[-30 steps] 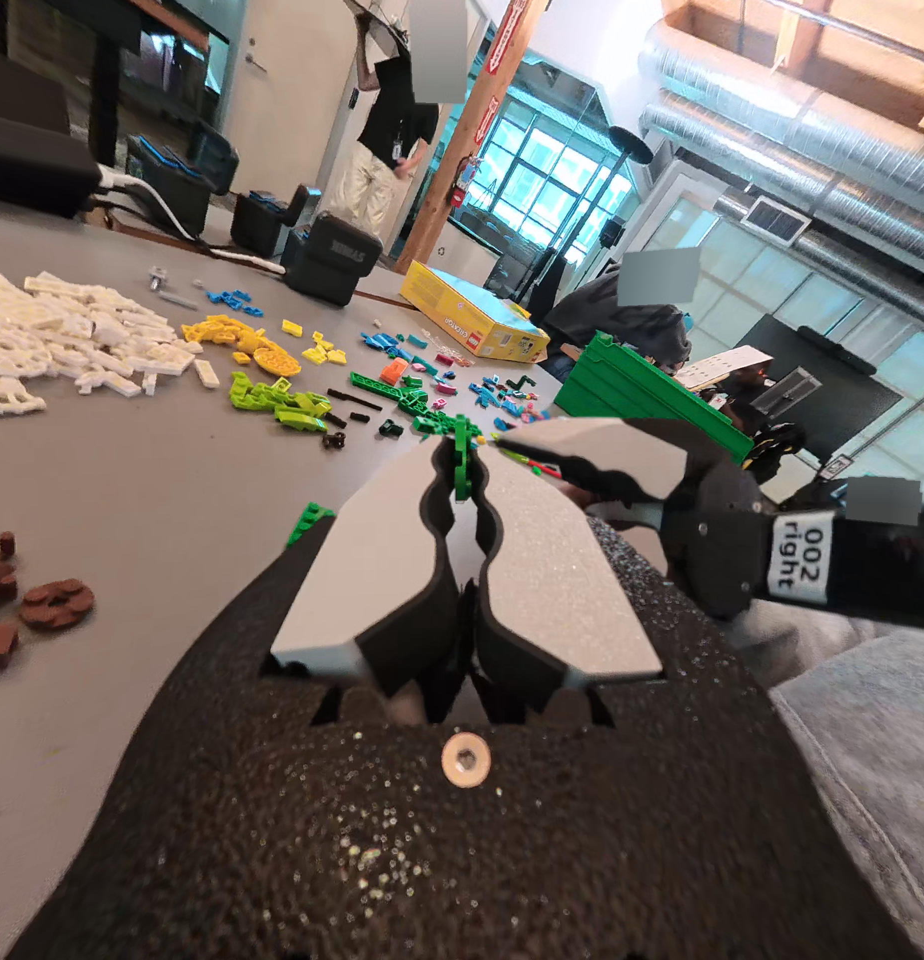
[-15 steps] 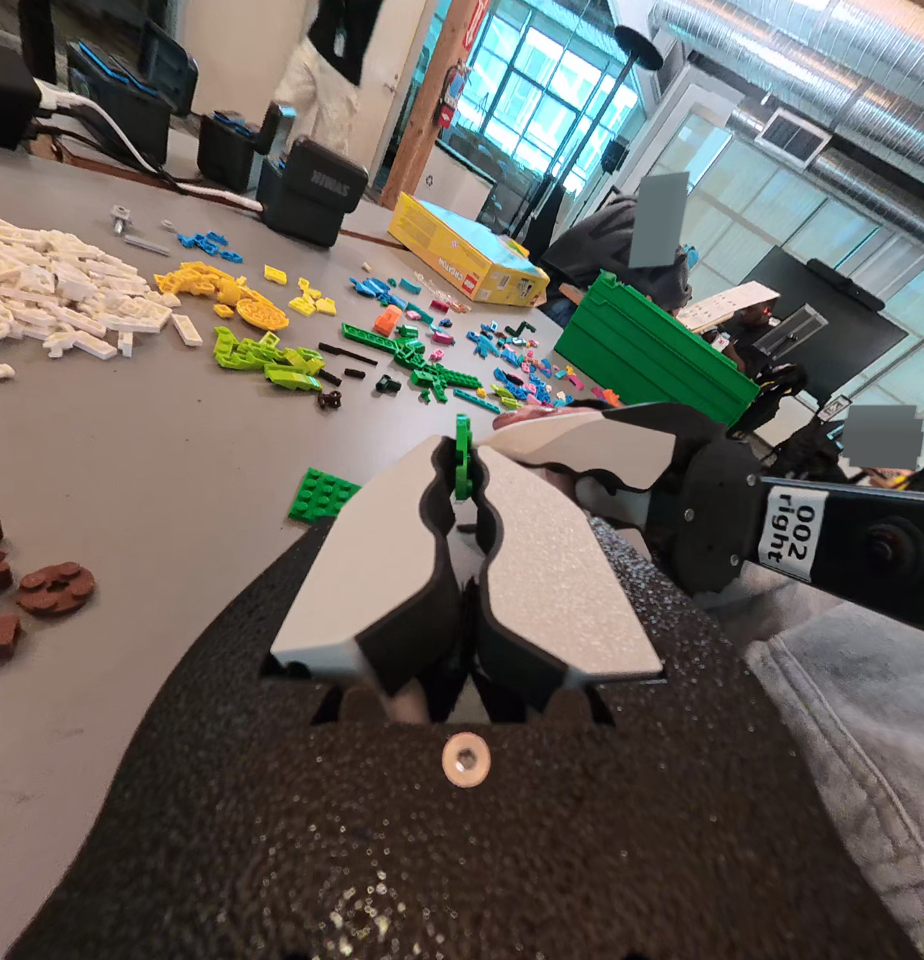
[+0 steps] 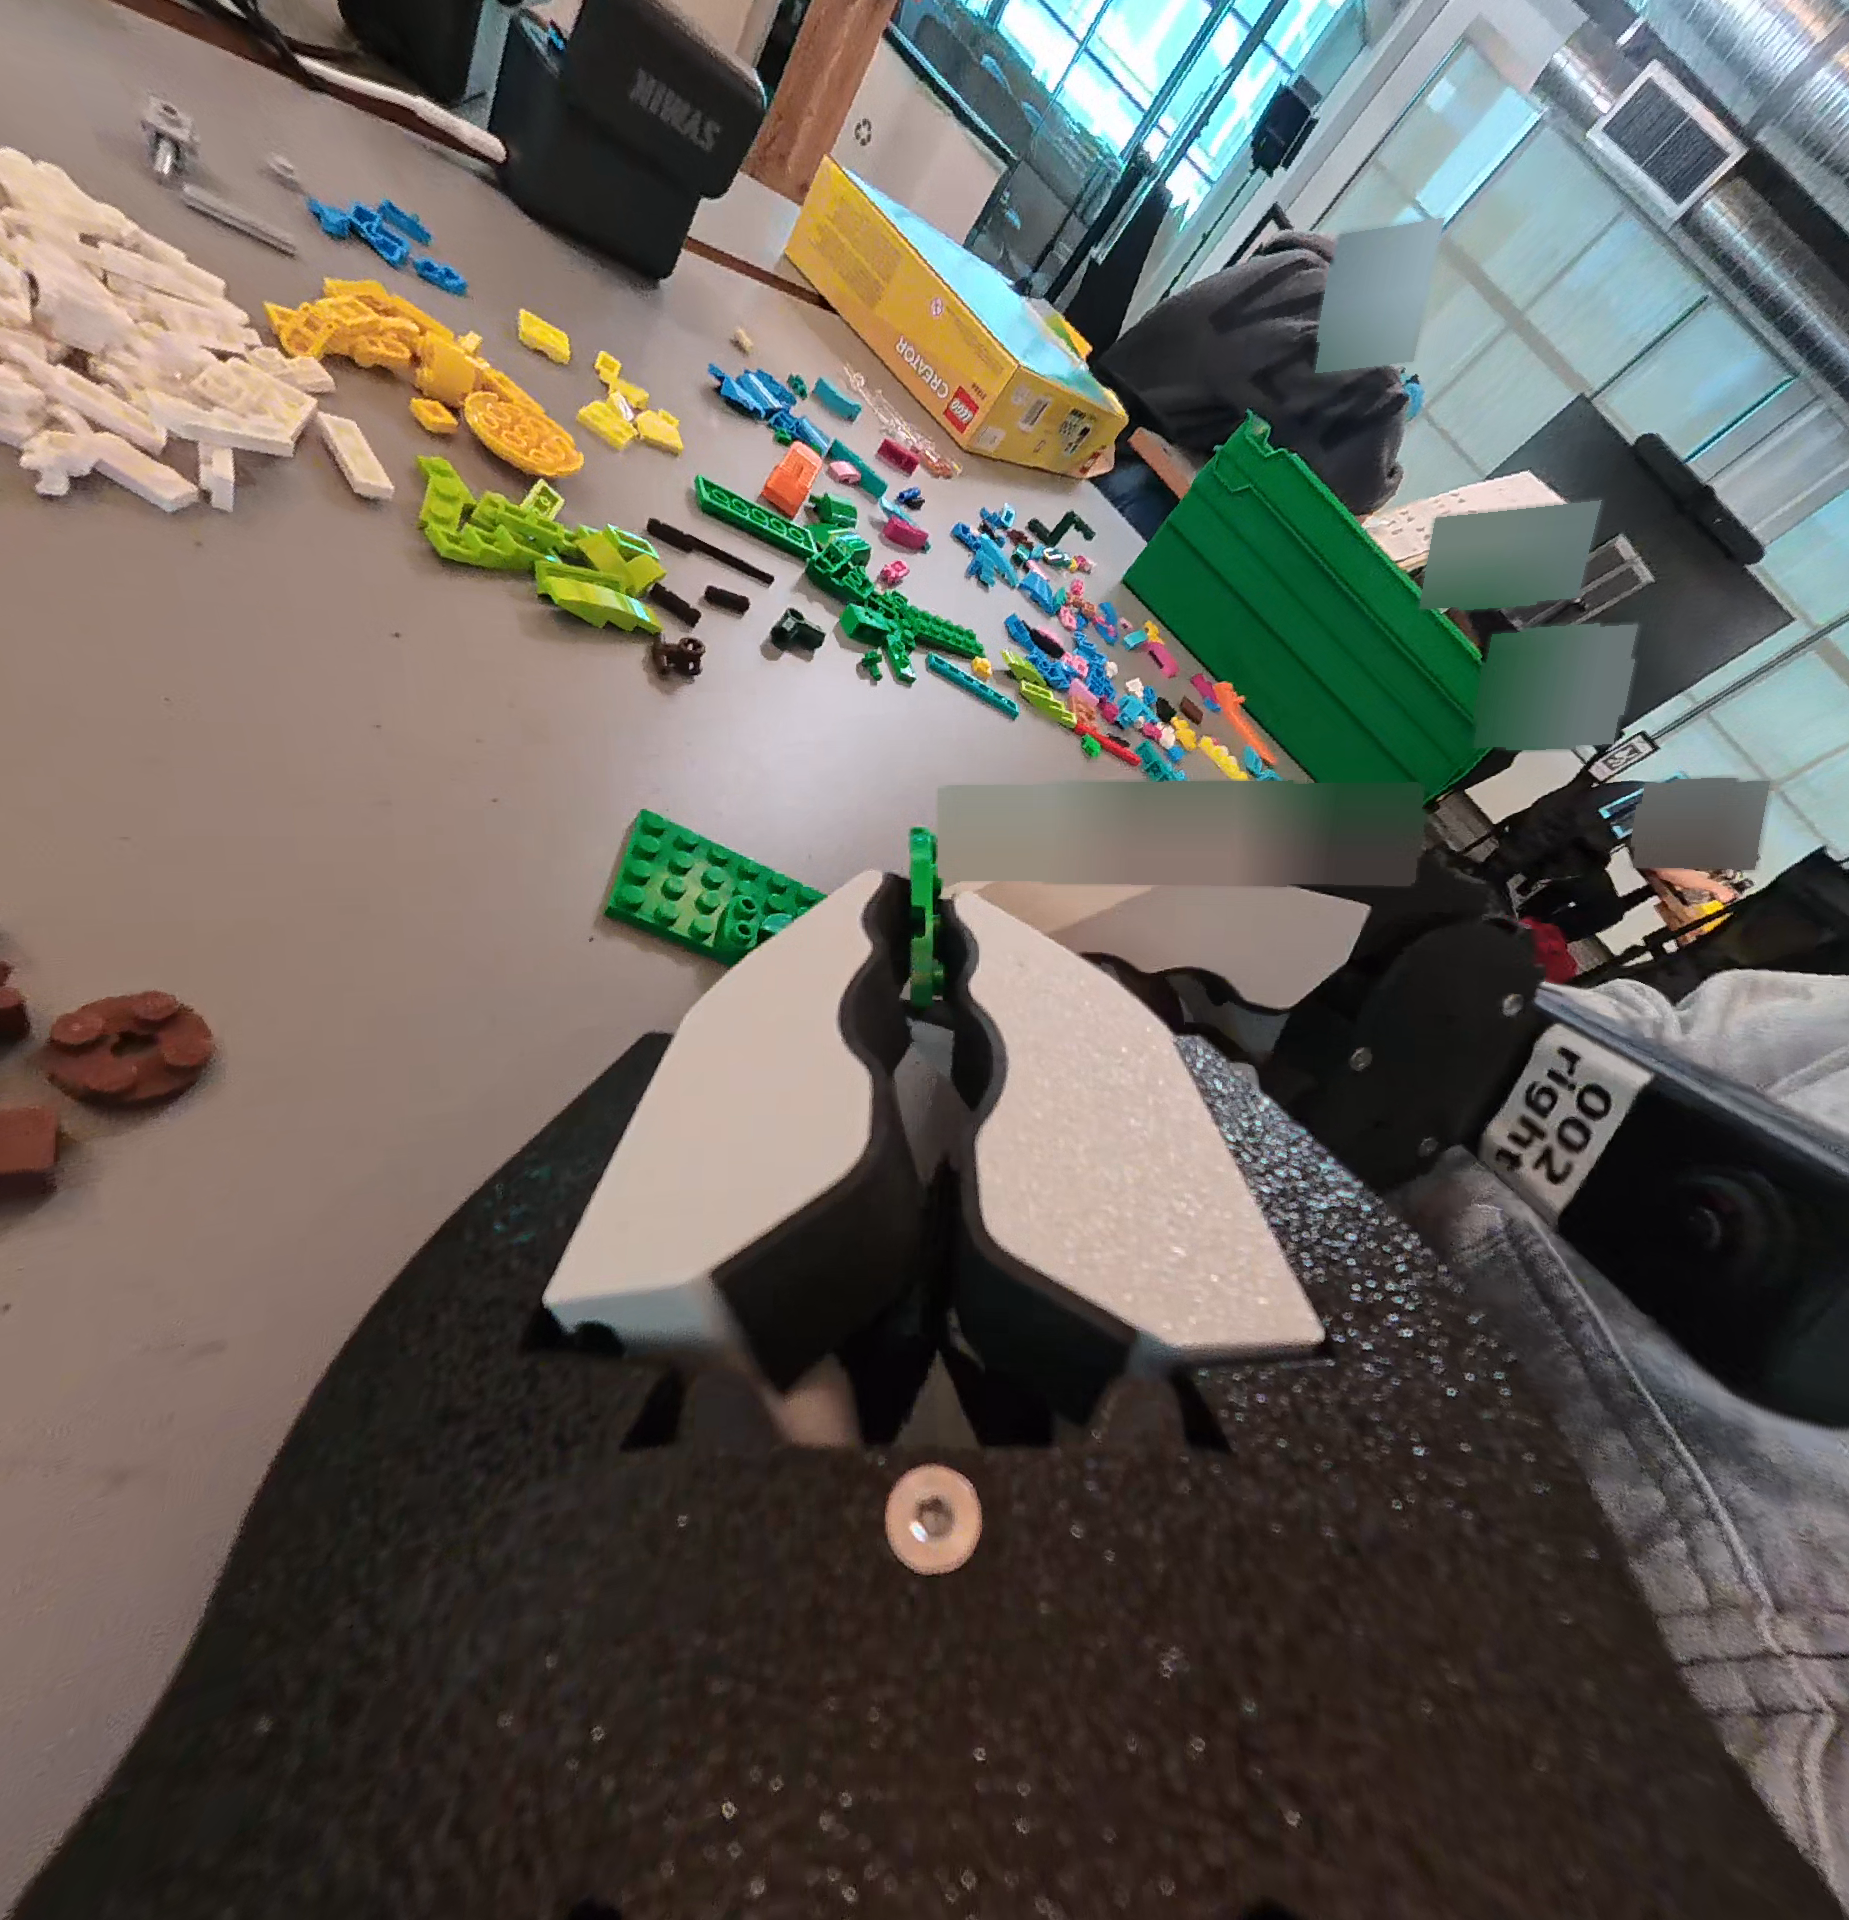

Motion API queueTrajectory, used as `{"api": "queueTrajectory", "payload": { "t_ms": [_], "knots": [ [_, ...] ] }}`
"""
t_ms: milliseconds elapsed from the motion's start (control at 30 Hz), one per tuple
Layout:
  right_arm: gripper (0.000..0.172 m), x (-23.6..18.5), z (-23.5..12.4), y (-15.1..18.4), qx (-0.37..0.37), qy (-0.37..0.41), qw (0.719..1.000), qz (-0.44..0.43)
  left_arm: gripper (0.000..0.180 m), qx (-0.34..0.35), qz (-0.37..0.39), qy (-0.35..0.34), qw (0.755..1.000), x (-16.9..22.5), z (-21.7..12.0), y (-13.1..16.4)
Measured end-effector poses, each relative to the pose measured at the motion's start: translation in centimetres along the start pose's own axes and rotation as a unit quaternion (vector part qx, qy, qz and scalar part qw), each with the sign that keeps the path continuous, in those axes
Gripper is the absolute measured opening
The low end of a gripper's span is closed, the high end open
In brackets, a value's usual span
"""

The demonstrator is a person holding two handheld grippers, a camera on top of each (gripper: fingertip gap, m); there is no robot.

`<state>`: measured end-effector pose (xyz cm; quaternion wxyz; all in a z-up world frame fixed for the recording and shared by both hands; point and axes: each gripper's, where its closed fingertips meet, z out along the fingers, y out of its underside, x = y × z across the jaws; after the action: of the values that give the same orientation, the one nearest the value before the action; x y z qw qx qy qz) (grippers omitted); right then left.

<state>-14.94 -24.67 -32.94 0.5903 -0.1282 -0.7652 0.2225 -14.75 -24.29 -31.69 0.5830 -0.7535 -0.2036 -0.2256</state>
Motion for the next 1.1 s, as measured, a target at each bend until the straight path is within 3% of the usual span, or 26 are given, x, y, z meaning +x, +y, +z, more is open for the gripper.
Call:
{"api": "queueTrajectory", "payload": {
  "t_ms": [300,633,867,967,1100],
  "knots": [
    [0.014,0.1,-0.7,-0.7,0.03,-0.056,0.99,0.128,0.004,0.008,0.037,0.0,0.999,0.5,-0.3,-0.2],
    [0.015,0.5,-1.2,-1.1,0.025,0.05,0.993,-0.1,0.004,0.022,0.027,0.027,0.999,1.0,-0.6,-0.5],
    [0.015,0.3,-1.3,-1.5,0.028,0.074,0.987,-0.139,0.004,0.029,0.021,0.031,0.999,0.9,-0.7,-0.6],
    [0.0,0.5,-1.5,-3.2,0.054,0.105,0.978,-0.17,0.004,0.033,-0.001,-0.012,0.999,-0.7,-0.8,-0.9],
    [0.0,0.7,-0.5,-2.3,0.046,0.08,0.99,-0.106,0.004,0.03,0.019,0.006,0.999,0.1,-0.8,-0.8]
  ]
}}
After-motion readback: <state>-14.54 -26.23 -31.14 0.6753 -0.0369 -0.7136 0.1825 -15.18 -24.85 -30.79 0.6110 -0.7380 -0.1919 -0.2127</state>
